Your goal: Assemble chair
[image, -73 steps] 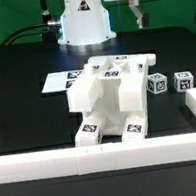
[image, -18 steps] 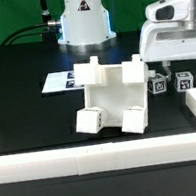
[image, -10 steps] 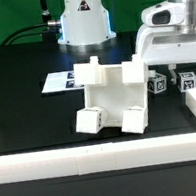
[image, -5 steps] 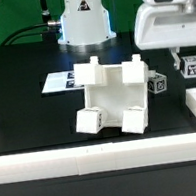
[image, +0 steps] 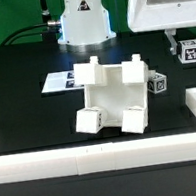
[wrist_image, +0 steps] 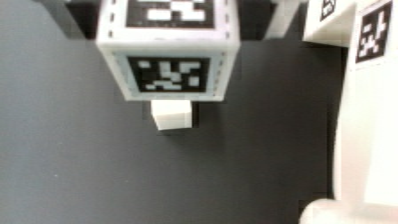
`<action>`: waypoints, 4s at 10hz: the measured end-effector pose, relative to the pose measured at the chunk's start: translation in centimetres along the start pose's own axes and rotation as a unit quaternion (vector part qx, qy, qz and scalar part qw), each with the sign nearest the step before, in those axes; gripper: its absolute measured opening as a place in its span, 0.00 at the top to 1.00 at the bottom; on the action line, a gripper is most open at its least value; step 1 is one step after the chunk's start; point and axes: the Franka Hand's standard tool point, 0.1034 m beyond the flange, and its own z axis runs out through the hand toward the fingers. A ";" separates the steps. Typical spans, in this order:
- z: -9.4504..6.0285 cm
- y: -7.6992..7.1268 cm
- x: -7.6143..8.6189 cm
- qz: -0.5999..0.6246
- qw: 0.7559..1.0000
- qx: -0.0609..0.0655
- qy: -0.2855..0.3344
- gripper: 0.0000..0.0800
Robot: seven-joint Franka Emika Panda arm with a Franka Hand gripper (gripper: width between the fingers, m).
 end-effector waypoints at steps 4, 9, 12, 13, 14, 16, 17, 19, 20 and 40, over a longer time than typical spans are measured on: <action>-3.2 4.9 4.6 -0.089 0.996 -0.005 0.007 0.64; -3.7 6.0 6.7 -0.089 0.996 -0.008 0.003 0.64; -4.9 8.7 8.8 -0.147 0.989 -0.012 0.017 0.64; -5.4 9.1 9.9 -0.158 0.987 -0.014 0.024 0.64; -5.5 8.9 10.1 -0.162 0.986 -0.015 0.026 0.64; -5.4 9.0 10.0 -0.161 0.987 -0.015 0.025 0.64; -5.3 9.0 10.0 -0.162 0.986 -0.016 0.024 0.64; -4.5 9.6 10.3 -0.167 0.986 -0.020 0.021 0.64; -4.2 9.8 10.5 -0.167 0.985 -0.022 0.020 0.64; -3.6 10.0 7.9 -0.097 0.995 -0.016 -0.018 0.64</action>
Offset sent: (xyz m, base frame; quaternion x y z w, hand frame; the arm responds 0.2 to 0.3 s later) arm 0.0515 -0.0456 0.0366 0.0023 -0.0162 -0.1215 0.9925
